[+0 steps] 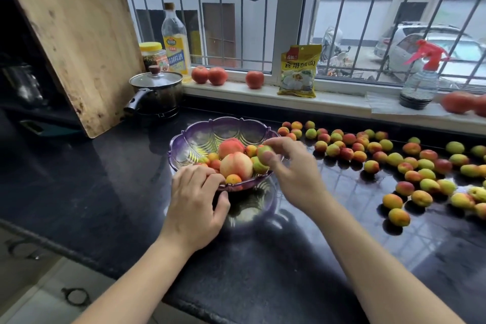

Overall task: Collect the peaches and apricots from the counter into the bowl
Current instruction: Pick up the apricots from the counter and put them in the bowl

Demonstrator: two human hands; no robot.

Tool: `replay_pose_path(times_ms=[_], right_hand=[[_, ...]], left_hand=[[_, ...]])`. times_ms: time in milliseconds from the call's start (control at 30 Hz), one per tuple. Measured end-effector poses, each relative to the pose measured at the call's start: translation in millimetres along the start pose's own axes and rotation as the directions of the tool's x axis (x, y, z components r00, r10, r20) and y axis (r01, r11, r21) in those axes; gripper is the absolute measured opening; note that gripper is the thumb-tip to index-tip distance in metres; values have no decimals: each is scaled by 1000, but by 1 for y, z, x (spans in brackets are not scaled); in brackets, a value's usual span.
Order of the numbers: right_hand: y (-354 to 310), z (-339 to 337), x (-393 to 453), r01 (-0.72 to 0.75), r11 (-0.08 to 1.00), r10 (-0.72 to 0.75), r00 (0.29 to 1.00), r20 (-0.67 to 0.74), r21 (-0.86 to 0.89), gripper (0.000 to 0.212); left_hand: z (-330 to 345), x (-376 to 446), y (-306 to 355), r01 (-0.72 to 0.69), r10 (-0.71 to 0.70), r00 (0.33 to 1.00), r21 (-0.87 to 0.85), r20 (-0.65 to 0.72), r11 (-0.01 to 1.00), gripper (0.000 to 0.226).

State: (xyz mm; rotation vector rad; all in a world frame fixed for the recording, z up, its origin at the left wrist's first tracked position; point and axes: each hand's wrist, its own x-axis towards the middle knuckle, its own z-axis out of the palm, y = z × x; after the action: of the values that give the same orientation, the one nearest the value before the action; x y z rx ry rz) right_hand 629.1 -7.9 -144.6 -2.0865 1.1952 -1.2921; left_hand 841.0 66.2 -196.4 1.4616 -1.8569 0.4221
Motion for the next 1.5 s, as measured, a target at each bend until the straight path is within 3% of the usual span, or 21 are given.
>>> replay_pose_path(times_ms=[167,267,333,633,767,900,967,1033,1200,1300,1400,1433,1500], right_hand=[[3,25,-9,-48,992,56,996,64,-118,25],[16,20,-13,-14,997,3,991,-130,-80,28],[25,15,-14,-74,997,65,973,-222,-32,27],[41,14,-12,-274,961,270,917,-293,28,23],[54,9,22,-344,902,309,936,-168,-262,43],[68,9,73,-164,735,326,936,131,-658,66],[77,14,87,-99,677,366,905,217,-729,76],[85,21,91,-128,664,379,907,184,-737,73],[93,29,87,-185,747,211,977,-35,-638,27],[86,17,89,-332,816,300,943,-144,-473,14],[63,-8,89,-459,888,457,888,-50,-41,24],[50,-18,88,-454,887,455,891,13,86,25],[22,-38,82,-380,912,355,919,170,153,20]], left_hand=[[-2,-1,0,30,-31,999,-20,-41,999,26],[-2,0,0,33,-34,998,-24,-45,999,24],[-1,-1,-1,32,-33,998,-23,-47,999,23],[1,1,-2,44,-45,997,-24,-57,999,21],[3,1,-5,63,-63,995,1,-74,998,19],[7,2,-8,77,-76,994,11,-73,997,15],[8,1,-8,74,-73,994,10,-78,997,14],[8,2,-8,71,-70,994,7,-81,997,14],[7,2,-8,64,-63,994,6,-94,998,13],[6,2,-8,55,-54,994,3,-100,999,13],[6,2,-8,54,-54,994,0,-100,999,12],[5,3,-7,56,-56,994,-1,-97,998,13],[5,3,-8,65,-64,994,5,-92,998,14]])
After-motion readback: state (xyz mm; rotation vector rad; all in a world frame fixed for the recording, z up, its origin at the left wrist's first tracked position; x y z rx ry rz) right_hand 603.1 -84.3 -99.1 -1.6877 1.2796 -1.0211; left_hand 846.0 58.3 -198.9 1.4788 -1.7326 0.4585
